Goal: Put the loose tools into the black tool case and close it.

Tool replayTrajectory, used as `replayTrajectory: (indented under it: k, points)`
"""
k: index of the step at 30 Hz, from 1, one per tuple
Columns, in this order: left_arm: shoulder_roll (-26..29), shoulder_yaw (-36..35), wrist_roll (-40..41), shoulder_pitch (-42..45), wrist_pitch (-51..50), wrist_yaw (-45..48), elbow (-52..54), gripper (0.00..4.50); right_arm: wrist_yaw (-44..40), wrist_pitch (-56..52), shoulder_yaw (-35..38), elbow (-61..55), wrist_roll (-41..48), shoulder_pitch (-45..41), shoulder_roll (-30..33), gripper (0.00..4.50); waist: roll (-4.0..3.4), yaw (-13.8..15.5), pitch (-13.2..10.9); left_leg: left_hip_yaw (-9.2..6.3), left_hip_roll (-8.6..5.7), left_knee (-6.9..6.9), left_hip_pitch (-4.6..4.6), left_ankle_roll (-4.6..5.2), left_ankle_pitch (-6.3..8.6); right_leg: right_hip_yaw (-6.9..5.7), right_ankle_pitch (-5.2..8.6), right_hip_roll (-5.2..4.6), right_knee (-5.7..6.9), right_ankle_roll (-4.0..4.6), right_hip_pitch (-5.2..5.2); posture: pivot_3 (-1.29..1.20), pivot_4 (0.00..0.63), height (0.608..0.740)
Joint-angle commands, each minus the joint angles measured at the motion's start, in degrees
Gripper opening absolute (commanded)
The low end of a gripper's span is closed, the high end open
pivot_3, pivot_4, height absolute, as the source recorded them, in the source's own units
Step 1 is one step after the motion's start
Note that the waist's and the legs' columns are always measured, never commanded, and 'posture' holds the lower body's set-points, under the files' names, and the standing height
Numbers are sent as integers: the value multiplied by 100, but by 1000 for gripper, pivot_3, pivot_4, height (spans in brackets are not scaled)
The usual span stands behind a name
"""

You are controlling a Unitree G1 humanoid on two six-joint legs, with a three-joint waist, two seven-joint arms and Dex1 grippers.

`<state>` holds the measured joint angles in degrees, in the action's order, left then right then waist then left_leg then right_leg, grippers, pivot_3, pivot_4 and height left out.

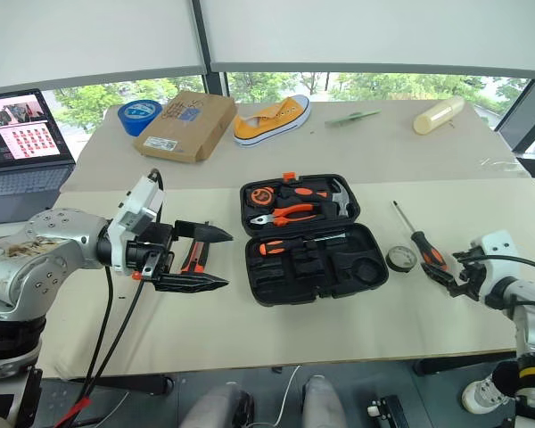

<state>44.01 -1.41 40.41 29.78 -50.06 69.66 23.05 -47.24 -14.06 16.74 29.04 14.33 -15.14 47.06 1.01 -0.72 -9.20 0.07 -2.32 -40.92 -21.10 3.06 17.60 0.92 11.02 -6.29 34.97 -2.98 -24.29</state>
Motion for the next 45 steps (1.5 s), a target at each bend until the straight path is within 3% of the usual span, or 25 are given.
replayTrajectory:
  k: [1,3,6,9,13,17,21,27,38,45]
  points:
    - [98,10,60,79,159,15,25,4500,-191,157,59,-55,122,31,-33,2519,0,2,0,-1,0,0,0,1,1,0,0,0,1,0,0,0,150,735]
    - [118,45,56,79,194,42,-31,4500,-277,207,89,-135,165,120,-51,1772,0,3,0,-1,0,0,0,3,2,-1,0,0,0,0,1,0,150,735]
    - [162,102,19,93,290,88,-120,4500,-194,260,245,-141,190,98,1,1015,0,4,0,-2,0,0,1,7,4,-1,0,0,0,0,1,0,150,735]
    - [188,174,-93,101,461,128,-204,4500,-231,269,352,-308,257,-66,140,1017,-1,4,0,-1,-1,0,0,6,4,0,0,-1,0,0,-1,0,150,735]
    - [244,273,-224,67,679,188,-307,4500,-996,-73,200,-1099,679,-332,348,1016,-11,-10,-7,0,-1,2,-2,6,4,1,0,-1,-1,0,-7,0,150,735]
    - [307,336,-342,54,868,288,-412,4500,-2125,-286,-550,-2075,851,-546,642,1016,-20,-39,-12,0,5,7,-1,25,15,3,0,8,1,1,-13,0,150,735]
    - [324,393,-379,96,957,363,-498,4500,-3046,28,-1323,-2272,650,-1045,745,1016,-18,-9,-13,-7,11,7,-3,27,15,-6,0,17,-1,3,-9,0,150,735]
    - [262,496,-477,130,1087,347,-540,4500,-3686,1592,-2177,-1265,-187,-1818,507,1016,-15,27,-16,-4,-3,2,-9,19,11,-10,0,-1,-2,2,-10,0,150,735]
    - [264,432,-490,67,1136,183,-459,4500,-3685,4746,-2814,1552,-1401,-3449,-31,1016,-14,-30,-20,-3,2,15,-12,-16,-9,-8,0,5,0,3,-25,0,150,735]
    - [267,417,-486,40,1128,77,-403,4500,-3899,5541,-2802,2475,-1412,-3953,-215,1016,-14,-32,-21,-4,2,16,-12,-19,-8,-8,0,4,-1,4,-24,0,150,735]
